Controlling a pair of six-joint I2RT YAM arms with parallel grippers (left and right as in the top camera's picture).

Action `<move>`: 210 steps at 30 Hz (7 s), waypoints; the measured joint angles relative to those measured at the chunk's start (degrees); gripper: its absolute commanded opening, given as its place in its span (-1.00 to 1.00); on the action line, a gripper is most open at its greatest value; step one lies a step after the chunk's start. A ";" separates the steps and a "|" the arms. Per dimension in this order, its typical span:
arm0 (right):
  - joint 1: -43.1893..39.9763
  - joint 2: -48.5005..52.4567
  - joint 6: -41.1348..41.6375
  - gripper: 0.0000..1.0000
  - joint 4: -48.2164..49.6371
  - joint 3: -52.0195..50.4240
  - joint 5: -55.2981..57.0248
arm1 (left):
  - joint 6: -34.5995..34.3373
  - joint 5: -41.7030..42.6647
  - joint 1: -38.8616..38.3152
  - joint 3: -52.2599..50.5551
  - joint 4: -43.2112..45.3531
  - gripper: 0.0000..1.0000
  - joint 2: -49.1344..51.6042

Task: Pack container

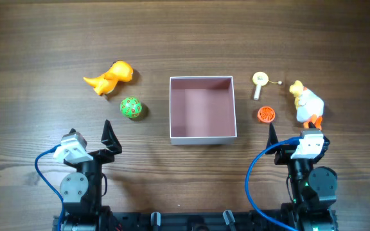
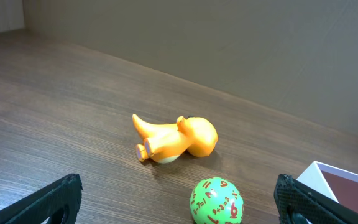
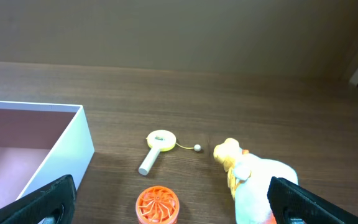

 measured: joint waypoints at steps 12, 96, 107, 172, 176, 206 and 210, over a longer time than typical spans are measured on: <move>0.00 0.00 0.00 1.00 0.00 0.00 0.00 | 0.00 0.00 0.00 0.00 -0.02 0.99 0.00; -20.50 102.77 -5.53 0.83 -33.00 67.49 -7.26 | 0.00 0.00 0.00 -0.11 0.13 1.00 0.00; -20.50 103.82 -3.43 -0.82 -33.07 66.77 -7.28 | 0.02 0.00 0.00 -0.11 0.13 0.99 0.00; 25.59 101.13 35.04 -0.91 -38.91 75.95 2.23 | 0.02 0.00 0.00 -0.11 0.13 1.00 0.00; 25.59 101.26 35.80 -0.91 -35.41 75.12 2.69 | 0.02 0.00 0.00 -0.11 0.13 0.99 0.00; 25.59 105.02 36.65 -0.56 -35.91 74.69 5.95 | 0.02 0.00 0.00 -0.11 0.13 1.00 0.00; 25.59 105.02 36.74 -0.29 -35.93 74.69 6.40 | 0.02 0.00 0.00 -0.11 0.13 1.00 0.00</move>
